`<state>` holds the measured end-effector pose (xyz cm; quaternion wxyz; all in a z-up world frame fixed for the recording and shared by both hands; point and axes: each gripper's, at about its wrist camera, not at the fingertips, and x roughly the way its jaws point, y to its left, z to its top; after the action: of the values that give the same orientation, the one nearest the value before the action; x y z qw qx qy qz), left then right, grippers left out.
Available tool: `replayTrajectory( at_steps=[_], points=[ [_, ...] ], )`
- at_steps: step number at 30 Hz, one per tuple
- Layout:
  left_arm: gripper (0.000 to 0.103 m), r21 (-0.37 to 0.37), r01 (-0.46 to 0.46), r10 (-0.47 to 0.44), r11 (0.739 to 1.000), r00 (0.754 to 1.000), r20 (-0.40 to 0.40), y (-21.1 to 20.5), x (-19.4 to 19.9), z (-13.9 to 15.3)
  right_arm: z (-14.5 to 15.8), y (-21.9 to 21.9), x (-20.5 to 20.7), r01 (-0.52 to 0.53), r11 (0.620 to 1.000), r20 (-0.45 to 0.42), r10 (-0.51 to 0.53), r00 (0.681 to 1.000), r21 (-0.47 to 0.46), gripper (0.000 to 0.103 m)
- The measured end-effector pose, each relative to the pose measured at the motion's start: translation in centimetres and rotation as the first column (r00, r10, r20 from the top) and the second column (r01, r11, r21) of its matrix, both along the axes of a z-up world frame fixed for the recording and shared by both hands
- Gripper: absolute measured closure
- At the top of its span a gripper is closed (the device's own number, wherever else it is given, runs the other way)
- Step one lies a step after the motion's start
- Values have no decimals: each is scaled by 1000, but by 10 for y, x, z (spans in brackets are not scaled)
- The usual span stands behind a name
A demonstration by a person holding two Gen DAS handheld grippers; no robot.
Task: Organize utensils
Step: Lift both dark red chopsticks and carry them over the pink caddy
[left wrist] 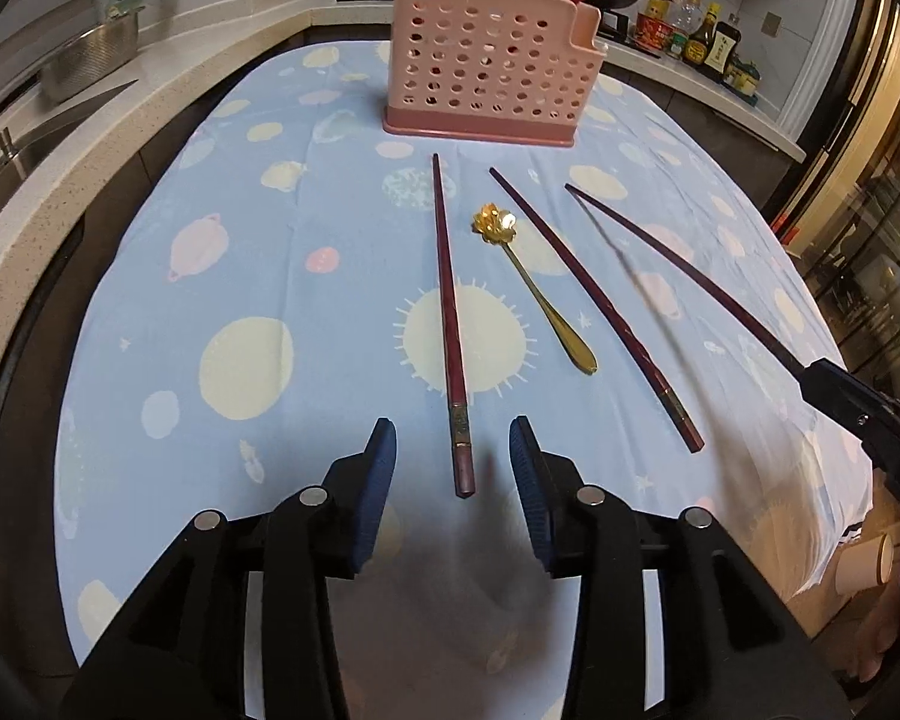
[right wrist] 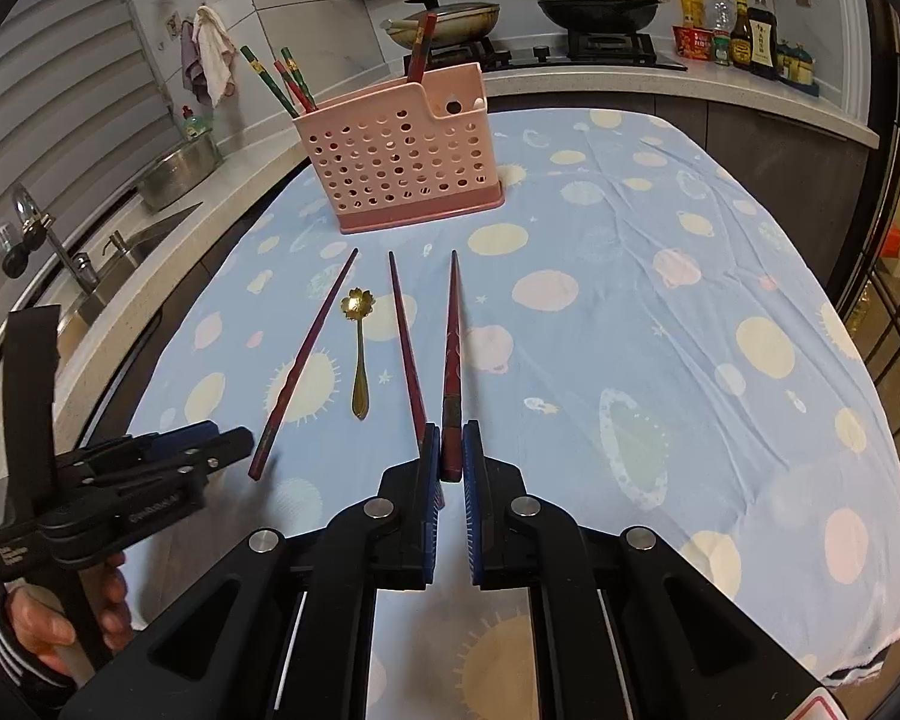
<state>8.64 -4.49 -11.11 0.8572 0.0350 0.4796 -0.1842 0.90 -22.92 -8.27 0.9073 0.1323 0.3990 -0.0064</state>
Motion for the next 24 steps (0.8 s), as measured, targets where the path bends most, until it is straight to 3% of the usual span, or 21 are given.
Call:
replayTrajectory(
  at_steps=[6,8,10,17,24],
  points=[
    [69,21,-16,17,1000,1000,-15,-5,11,-17,-1,2,-1,-7,1000,-3,6,1000,-6,96],
    [78,21,-12,12,1000,1000,-11,-5,11,-17,-1,2,-1,-6,1000,-4,6,1000,-6,96],
    [96,12,-7,7,1000,1000,-22,-3,11,-16,0,2,-2,-3,1000,-1,3,1000,-3,96],
    [96,-36,-26,26,999,1000,5,13,0,10,21,-3,-7,5,1000,49,-5,999,4,96],
    [96,-125,-60,73,990,992,100,33,-5,70,65,-10,-10,18,1000,157,-21,987,18,96]
  ],
)
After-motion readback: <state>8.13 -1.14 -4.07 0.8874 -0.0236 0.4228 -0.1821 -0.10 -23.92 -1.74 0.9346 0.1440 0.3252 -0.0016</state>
